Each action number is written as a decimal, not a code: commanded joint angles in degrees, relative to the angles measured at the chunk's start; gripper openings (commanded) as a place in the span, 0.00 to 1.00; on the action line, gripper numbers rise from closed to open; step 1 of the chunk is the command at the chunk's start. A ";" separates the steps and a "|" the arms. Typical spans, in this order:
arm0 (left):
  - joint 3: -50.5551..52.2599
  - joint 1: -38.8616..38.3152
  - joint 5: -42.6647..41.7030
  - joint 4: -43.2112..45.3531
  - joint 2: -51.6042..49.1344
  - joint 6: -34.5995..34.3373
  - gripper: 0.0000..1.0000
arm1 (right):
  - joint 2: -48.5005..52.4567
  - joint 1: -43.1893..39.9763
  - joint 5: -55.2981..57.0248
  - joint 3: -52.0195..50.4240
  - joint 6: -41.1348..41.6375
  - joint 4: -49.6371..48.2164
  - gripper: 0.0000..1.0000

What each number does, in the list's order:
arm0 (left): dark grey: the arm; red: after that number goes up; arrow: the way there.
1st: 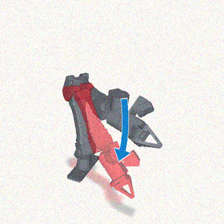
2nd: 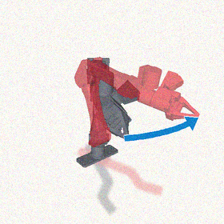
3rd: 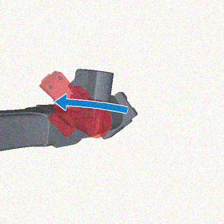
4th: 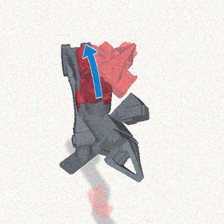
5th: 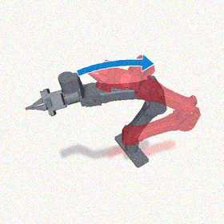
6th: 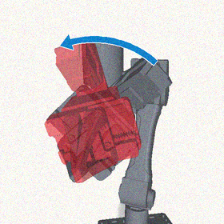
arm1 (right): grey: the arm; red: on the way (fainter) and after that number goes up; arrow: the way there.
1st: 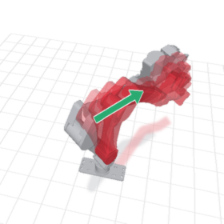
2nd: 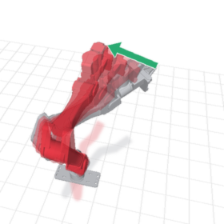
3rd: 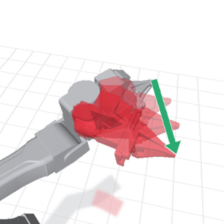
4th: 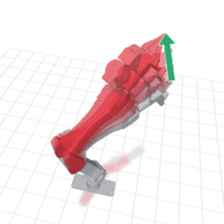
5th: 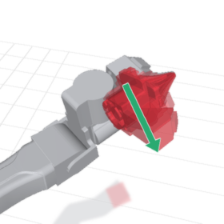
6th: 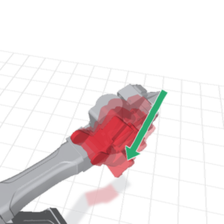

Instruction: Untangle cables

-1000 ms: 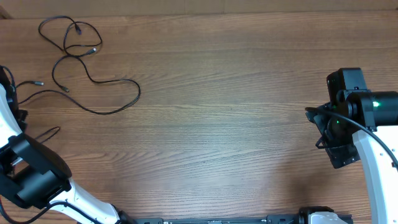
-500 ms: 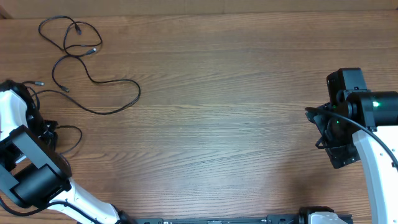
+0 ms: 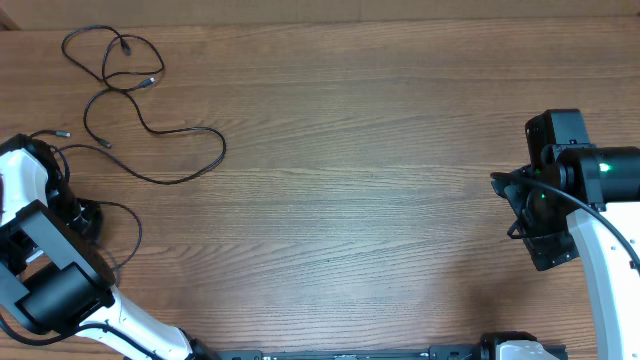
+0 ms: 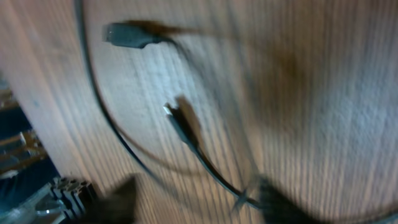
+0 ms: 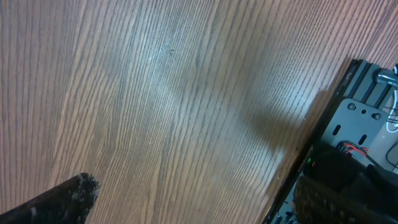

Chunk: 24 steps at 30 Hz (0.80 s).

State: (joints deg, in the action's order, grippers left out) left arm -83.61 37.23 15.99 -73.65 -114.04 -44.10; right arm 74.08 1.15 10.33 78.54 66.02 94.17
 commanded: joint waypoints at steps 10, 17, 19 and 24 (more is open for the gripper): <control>-8.02 0.07 -10.75 -5.16 2.43 11.06 1.00 | -0.94 -0.20 0.11 1.36 0.33 0.02 1.00; -8.11 -3.69 -27.36 -3.76 13.22 17.64 1.00 | -0.94 -0.22 0.11 1.36 0.33 0.02 1.00; -8.07 -8.13 -32.24 -3.67 17.05 21.49 0.99 | -0.94 -0.20 0.09 1.36 0.33 0.02 1.00; -8.04 -30.03 -24.79 -3.82 21.18 23.80 1.00 | -0.94 -0.20 0.11 1.36 0.33 0.02 1.00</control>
State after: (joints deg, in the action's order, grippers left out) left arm -90.96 18.33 -11.40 -77.06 -94.17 -23.62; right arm 74.08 1.15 10.31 78.54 66.02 94.19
